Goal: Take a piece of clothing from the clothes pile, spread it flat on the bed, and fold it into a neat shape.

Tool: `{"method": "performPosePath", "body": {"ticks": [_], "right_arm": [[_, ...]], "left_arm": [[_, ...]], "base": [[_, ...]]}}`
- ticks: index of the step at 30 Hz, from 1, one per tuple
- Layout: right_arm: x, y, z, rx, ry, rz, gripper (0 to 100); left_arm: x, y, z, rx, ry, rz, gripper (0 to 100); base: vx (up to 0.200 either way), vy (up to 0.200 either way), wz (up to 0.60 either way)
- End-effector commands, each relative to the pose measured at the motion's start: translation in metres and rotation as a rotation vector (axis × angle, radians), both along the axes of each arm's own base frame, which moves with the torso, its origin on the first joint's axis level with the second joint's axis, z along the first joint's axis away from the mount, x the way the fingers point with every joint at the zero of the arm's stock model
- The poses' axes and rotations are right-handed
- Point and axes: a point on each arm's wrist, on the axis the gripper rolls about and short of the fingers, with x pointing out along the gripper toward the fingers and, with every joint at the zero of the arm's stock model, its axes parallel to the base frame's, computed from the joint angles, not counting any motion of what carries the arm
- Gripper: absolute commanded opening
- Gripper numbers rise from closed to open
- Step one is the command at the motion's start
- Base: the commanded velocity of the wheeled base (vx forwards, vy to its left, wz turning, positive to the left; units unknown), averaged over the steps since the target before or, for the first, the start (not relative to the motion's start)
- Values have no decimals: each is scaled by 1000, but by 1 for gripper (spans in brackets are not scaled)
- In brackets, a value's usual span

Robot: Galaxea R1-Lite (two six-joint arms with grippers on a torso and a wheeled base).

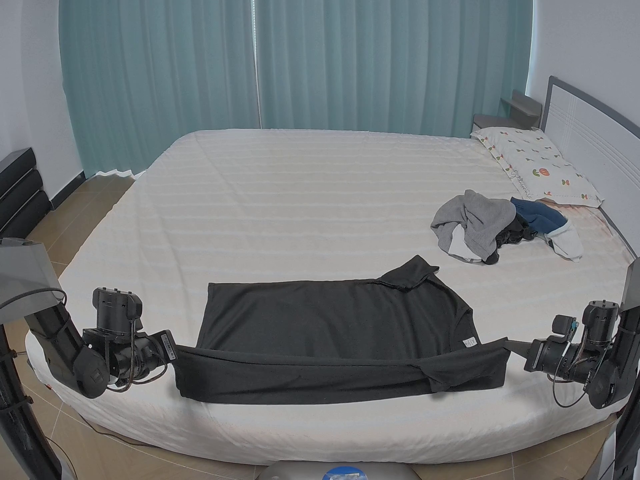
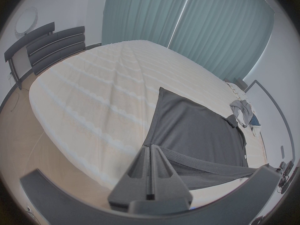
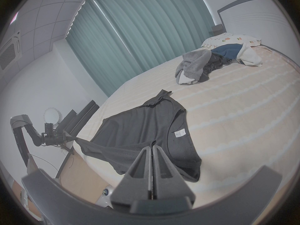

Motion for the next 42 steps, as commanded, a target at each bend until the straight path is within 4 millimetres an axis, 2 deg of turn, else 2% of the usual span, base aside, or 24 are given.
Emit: {"method": "performPosePath", "body": {"ticks": [1, 5, 7, 11, 20, 30, 42], "right_arm": [[15, -3, -16, -1, 24, -18, 0], [24, -3, -24, -7, 29, -27, 0], [36, -3, -29, -17, 8, -41, 0], [48, -3, -35, -22, -2, -51, 0], [66, 11, -42, 26, -9, -84, 0], [78, 12, -54, 16, -9, -107, 0], [92, 21, -74, 12, 9, -149, 0]], "left_arm": [[12, -1, -7, -15, 1, 17, 0], [20, -2, -10, -44, -7, 41, 0], [29, -3, -13, -65, -12, 59, 0], [36, -3, -21, -74, -3, 71, 0], [47, -4, -32, -78, 5, 93, 0], [54, -4, -40, -84, 6, 99, 0], [65, -5, -62, -64, -5, 122, 0]], "base": [[0, 0, 0], [0, 0, 0], [0, 0, 0], [0, 0, 0], [0, 0, 0], [0, 0, 0], [0, 0, 0]]}}
